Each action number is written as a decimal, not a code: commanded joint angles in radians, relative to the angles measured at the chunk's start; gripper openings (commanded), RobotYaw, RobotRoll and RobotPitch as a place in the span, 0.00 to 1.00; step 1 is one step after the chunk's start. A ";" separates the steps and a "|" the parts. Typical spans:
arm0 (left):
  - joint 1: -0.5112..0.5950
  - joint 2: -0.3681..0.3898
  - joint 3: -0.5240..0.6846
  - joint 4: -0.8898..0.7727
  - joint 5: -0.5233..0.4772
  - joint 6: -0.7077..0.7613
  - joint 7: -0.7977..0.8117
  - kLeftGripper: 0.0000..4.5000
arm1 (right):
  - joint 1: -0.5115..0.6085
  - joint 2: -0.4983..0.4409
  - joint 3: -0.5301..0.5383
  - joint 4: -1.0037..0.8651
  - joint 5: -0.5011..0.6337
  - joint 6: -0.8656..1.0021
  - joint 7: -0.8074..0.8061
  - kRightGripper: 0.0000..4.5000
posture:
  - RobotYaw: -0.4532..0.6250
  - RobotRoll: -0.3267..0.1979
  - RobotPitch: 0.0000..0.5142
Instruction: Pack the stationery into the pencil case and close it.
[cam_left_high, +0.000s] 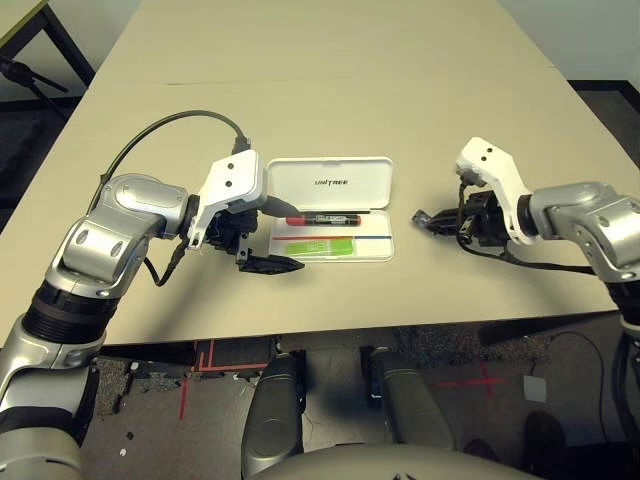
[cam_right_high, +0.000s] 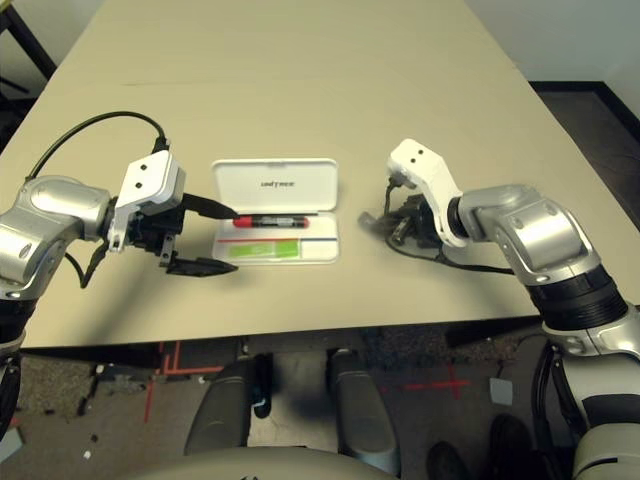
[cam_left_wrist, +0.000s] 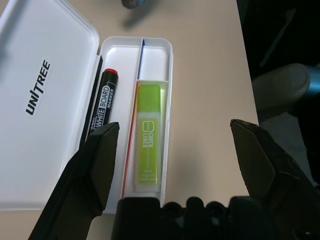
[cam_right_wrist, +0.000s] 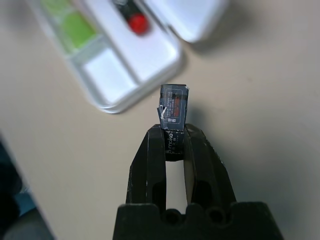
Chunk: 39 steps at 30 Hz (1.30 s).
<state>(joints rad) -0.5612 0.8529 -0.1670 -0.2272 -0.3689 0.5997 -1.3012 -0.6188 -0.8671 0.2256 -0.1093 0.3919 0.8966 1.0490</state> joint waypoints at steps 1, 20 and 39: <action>0.007 0.014 0.010 -0.011 -0.012 -0.007 -0.004 1.00 | -0.022 -0.035 0.024 0.022 -0.016 -0.056 0.086 0.05 | 0.49 0.62 0.37; -0.003 0.012 0.006 0.002 -0.006 -0.017 0.003 1.00 | -0.306 0.048 0.244 0.174 -0.249 -0.399 0.449 0.05 | 0.50 0.62 0.33; 0.004 0.015 0.009 -0.007 -0.011 -0.007 0.019 1.00 | -0.277 0.215 0.302 0.209 -0.398 -0.445 0.401 0.05 | 0.52 0.62 0.36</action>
<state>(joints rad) -0.5642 0.8596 -0.1645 -0.2228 -0.3704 0.5874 -1.2822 -0.9135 -0.6514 0.5156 0.1100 -0.0008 0.4503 1.4411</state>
